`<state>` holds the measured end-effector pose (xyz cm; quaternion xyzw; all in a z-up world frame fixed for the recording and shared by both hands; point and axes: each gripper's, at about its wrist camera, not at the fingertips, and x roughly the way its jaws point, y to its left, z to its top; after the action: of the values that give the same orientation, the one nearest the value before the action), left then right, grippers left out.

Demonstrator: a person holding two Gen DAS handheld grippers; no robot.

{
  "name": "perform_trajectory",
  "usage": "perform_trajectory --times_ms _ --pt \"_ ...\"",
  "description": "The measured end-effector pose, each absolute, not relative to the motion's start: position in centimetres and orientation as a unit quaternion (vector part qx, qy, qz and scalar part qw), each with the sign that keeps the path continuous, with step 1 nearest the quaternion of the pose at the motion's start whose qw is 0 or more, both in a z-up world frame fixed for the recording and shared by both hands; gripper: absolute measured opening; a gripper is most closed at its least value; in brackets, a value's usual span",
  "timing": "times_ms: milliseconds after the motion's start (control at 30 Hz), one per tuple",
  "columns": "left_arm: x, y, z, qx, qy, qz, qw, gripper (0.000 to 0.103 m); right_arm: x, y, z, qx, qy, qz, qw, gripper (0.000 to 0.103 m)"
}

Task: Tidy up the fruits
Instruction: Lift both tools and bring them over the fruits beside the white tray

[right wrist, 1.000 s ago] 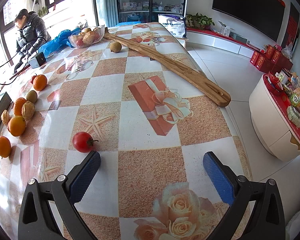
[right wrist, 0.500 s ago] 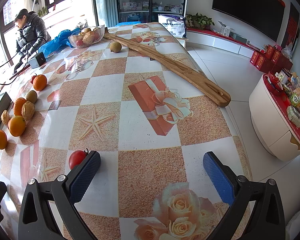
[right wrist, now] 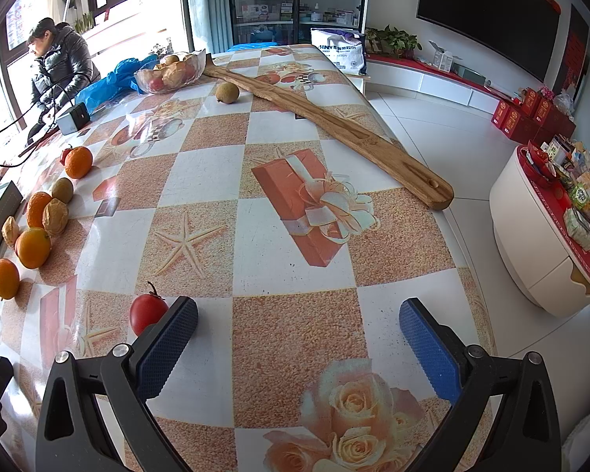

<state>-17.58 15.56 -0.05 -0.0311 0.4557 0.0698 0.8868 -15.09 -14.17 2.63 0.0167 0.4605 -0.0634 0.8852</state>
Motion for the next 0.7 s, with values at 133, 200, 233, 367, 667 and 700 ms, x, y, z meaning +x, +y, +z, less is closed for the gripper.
perform_trajectory --times_ms 133,200,233,367,667,700 --pt "-17.62 15.52 -0.09 -0.031 0.456 0.070 0.887 0.103 -15.09 -14.17 2.62 0.017 0.461 -0.063 0.885 0.103" --pt "-17.63 15.51 -0.09 -0.031 0.456 0.070 0.887 0.103 -15.10 -14.17 2.62 0.017 0.460 -0.063 0.885 0.103" --pt "-17.63 15.51 -0.09 -0.031 0.456 0.070 0.887 0.103 -15.09 -14.17 2.62 0.017 0.460 -0.063 0.885 0.103" --pt "-17.60 15.51 -0.08 -0.031 0.456 0.070 0.887 0.103 -15.09 -14.17 2.62 0.017 0.461 -0.064 0.885 0.103" --pt "-17.62 15.51 -0.06 -0.031 0.457 0.069 0.886 0.103 -15.08 -14.17 2.63 0.017 0.460 -0.063 0.885 0.103" --pt "-17.58 15.53 -0.08 -0.031 0.458 0.068 0.886 0.103 -15.10 -14.18 2.63 0.017 0.460 -0.063 0.885 0.103"
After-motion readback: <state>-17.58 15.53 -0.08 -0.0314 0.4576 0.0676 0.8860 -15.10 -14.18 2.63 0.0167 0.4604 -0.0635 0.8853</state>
